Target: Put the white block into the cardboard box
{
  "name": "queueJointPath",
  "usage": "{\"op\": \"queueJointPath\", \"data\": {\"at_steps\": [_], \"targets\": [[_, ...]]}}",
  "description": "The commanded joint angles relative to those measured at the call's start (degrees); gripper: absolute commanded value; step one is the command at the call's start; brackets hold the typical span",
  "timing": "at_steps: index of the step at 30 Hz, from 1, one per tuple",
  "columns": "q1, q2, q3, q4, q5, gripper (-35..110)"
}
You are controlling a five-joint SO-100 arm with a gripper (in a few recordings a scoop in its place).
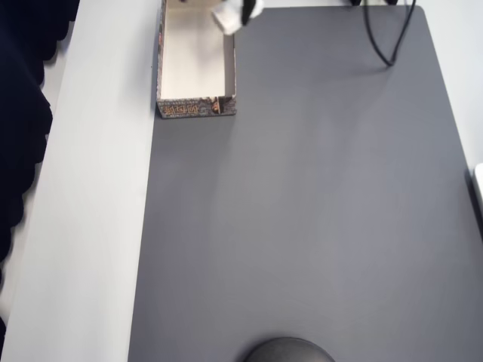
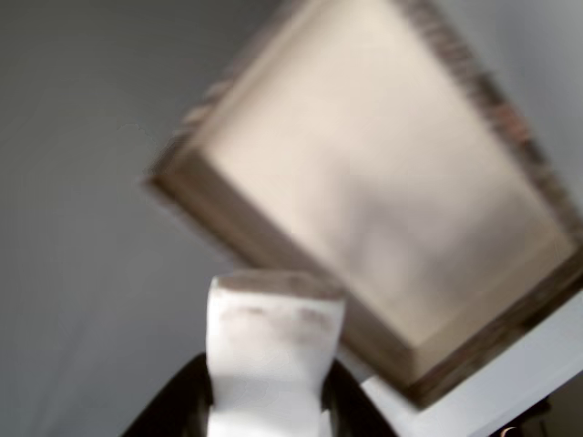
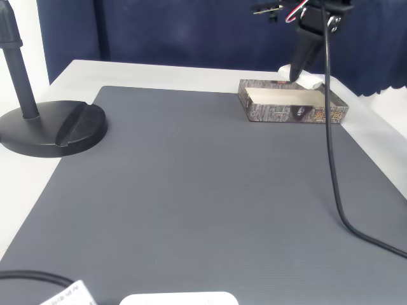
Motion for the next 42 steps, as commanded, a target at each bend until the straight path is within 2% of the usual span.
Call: {"op": "queueJointPath", "data": {"at_steps": [1,9,16,18,22,30,42], "targets": [[3.25,-3.08,-10.72,0.44,3.43,-2],[5.36,-14.85,-22.50,0.44,5.27,-2],[5.71,-18.72,-25.14,0.53,10.20,-2],[5.71,-19.07,-25.49,0.35,15.38,-2],[5.63,-19.25,-25.66,-0.18,36.04,-2],[5.54,-19.16,-26.02,-1.76,58.80,-2],[5.19,-22.94,-28.74,-2.64,61.79,-2]]}}
